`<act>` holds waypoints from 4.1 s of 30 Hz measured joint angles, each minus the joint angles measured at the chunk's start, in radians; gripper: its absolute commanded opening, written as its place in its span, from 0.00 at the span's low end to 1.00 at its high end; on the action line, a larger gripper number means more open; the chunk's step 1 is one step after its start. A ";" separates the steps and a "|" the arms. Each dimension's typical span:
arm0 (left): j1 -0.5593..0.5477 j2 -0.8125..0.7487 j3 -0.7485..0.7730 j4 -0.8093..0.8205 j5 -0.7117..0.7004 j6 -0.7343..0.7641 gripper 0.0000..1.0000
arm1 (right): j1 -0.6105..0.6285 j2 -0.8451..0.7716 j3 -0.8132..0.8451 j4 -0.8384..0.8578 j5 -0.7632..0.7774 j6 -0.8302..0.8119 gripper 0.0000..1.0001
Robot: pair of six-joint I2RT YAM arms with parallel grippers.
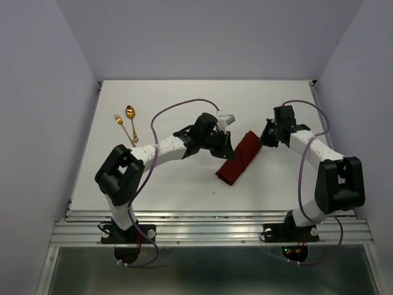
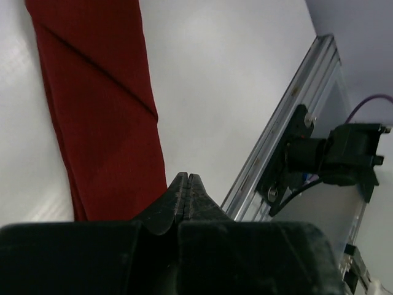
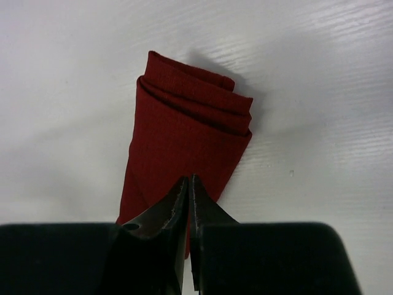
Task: Fold the napkin into a case and place the utensils inside
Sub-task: Smooth out the smaller rectangle-folded napkin at the center of the board, then move the spoon to the center of the board.
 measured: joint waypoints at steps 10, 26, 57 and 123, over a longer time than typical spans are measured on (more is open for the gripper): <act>-0.038 0.201 -0.059 -0.027 -0.002 0.032 0.00 | 0.000 0.235 0.044 0.077 0.059 0.044 0.08; 0.085 0.223 0.126 -0.224 -0.043 0.195 0.21 | 0.000 0.264 0.209 0.056 0.155 0.110 0.69; 0.818 0.314 0.352 -0.452 -0.661 0.113 0.67 | 0.000 -0.104 -0.038 0.035 -0.024 0.106 0.93; 0.659 0.691 0.878 -0.534 -0.660 0.516 0.59 | 0.000 -0.073 -0.090 -0.039 0.047 0.102 0.95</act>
